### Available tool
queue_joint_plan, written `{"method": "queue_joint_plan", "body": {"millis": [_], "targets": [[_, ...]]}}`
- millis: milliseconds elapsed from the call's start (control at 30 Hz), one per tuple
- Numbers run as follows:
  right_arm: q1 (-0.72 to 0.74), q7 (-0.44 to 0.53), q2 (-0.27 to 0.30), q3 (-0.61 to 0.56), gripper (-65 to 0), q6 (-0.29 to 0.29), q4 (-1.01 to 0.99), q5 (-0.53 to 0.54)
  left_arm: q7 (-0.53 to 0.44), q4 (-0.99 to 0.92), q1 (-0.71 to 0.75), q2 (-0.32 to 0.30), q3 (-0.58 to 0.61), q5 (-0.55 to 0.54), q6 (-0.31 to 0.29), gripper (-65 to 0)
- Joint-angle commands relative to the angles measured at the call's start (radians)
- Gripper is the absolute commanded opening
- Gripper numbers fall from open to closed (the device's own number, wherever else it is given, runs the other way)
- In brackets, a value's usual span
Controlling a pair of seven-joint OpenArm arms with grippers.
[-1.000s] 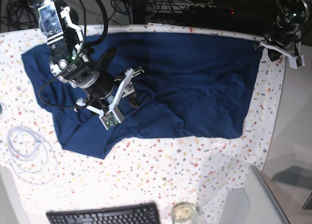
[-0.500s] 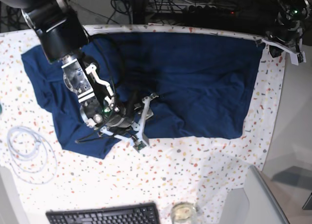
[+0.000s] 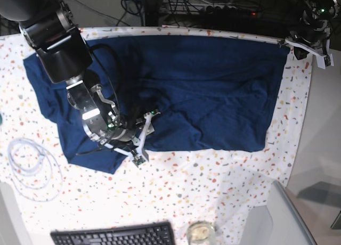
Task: Layout the t-shirt on the table in an organized manner, then fold the t-shirt properly
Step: 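Grasp the shirt fabric with the right gripper and tug it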
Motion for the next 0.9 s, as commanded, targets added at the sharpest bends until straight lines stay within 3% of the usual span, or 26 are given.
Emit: {"method": "queue_joint_plan", "body": {"millis": [0, 67, 200, 500, 600, 733, 767, 867], "targets": [[0.026, 0.027, -0.005, 0.002, -36.5, 0.000, 0.016, 0.006, -0.019, 0.017, 0.014, -0.013, -0.006, -0.010, 0.002, -65.0], [0.026, 0.027, -0.005, 0.002, -41.9, 0.000, 0.015, 0.006, -0.020, 0.019, 0.015, -0.013, -0.006, -0.010, 0.002, -65.0], [0.028, 0.027, -0.005, 0.002, -64.8, 0.000, 0.015, 0.006, -0.020, 0.017, 0.017, -0.013, -0.006, -0.010, 0.002, -65.0], [-0.015, 0.027, -0.005, 0.009, -65.0, 0.000, 0.099, 0.006, -0.020, 0.014, 0.017, -0.013, -0.006, -0.010, 0.002, -65.0], [-0.029, 0.027, -0.005, 0.009, -60.0, -0.001, 0.145, 0.006, -0.020, 0.014, 0.017, -0.014, -0.006, -0.010, 0.002, -65.0], [-0.008, 0.027, -0.005, 0.003, -37.1, -0.054, 0.110, 0.006, -0.020, 0.016, 0.017, -0.014, -0.006, -0.010, 0.002, -65.0], [-0.001, 0.027, -0.005, 0.002, -33.8, -0.060, 0.093, 0.006, -0.020, 0.016, 0.017, -0.014, -0.006, -0.010, 0.002, -65.0], [0.022, 0.028, -0.005, 0.002, -36.3, -0.061, 0.053, 0.006, -0.020, 0.013, 0.017, -0.014, -0.006, -0.010, 0.002, -65.0]]}}
